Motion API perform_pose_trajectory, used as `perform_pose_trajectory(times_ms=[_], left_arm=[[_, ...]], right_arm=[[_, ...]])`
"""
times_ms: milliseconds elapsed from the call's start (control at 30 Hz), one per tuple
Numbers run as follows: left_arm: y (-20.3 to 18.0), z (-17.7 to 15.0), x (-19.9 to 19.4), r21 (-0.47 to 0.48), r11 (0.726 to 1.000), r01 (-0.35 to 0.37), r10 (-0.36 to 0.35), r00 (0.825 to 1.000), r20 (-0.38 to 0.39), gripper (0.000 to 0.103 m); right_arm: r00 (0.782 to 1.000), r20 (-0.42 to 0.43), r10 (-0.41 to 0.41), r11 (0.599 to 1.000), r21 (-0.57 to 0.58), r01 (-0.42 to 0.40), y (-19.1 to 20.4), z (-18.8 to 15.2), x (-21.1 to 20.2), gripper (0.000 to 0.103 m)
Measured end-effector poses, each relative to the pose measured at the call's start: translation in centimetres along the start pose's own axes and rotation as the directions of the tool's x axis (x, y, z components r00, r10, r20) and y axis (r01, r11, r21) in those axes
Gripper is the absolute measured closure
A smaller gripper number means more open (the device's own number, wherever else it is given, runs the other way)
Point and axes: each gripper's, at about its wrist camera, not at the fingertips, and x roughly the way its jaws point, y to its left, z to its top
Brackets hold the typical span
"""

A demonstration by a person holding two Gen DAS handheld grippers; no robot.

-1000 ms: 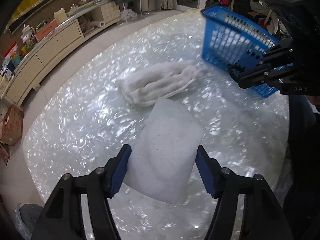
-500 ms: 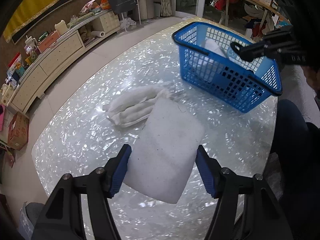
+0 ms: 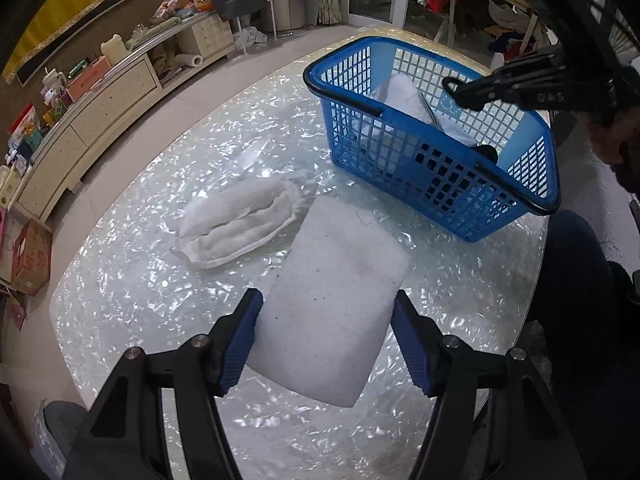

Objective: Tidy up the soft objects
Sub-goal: 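Drop the black ring into the basket with the right gripper while the left holds the block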

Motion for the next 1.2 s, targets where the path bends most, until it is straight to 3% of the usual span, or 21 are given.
perform_pose_trajectory(times_ms=[567, 667, 733, 900, 1033, 1200], left_arm=[[-1.9, 0.3, -0.1, -0.018, 1.0, 0.019, -0.019, 1.0, 0.004, 0.04], [-2.3, 0.2, -0.8, -0.021, 1.0, 0.018, -0.017, 1.0, 0.01, 0.04], [-2.5, 0.2, -1.3, -0.022, 1.0, 0.014, -0.014, 1.0, 0.014, 0.04], [-3.0, 0.0, -2.6, -0.049, 0.999, 0.009, -0.008, 1.0, 0.021, 0.04], [-3.7, 0.4, -4.0, -0.057, 0.998, 0.001, 0.001, 0.999, 0.035, 0.04], [-5.3, 1.5, -5.4, -0.053, 0.999, -0.003, 0.006, 0.998, 0.055, 0.04]], right_arm=[[0.992, -0.125, 0.001, 1.0, 0.004, -0.001, 0.7, -2.2, 3.8, 0.099], [0.993, -0.118, 0.002, 1.0, 0.015, 0.0, 0.8, -2.4, 2.9, 0.093], [0.994, -0.11, -0.002, 1.0, 0.014, 0.004, 0.7, -2.9, 2.2, 0.075], [0.996, -0.088, 0.007, 1.0, 0.003, -0.006, 1.1, -3.8, 0.4, 0.056], [0.997, -0.072, 0.005, 1.0, 0.007, -0.004, 1.1, -4.6, -1.0, 0.024], [1.0, -0.026, -0.007, 1.0, -0.009, 0.006, 1.6, -6.0, -2.9, 0.002]])
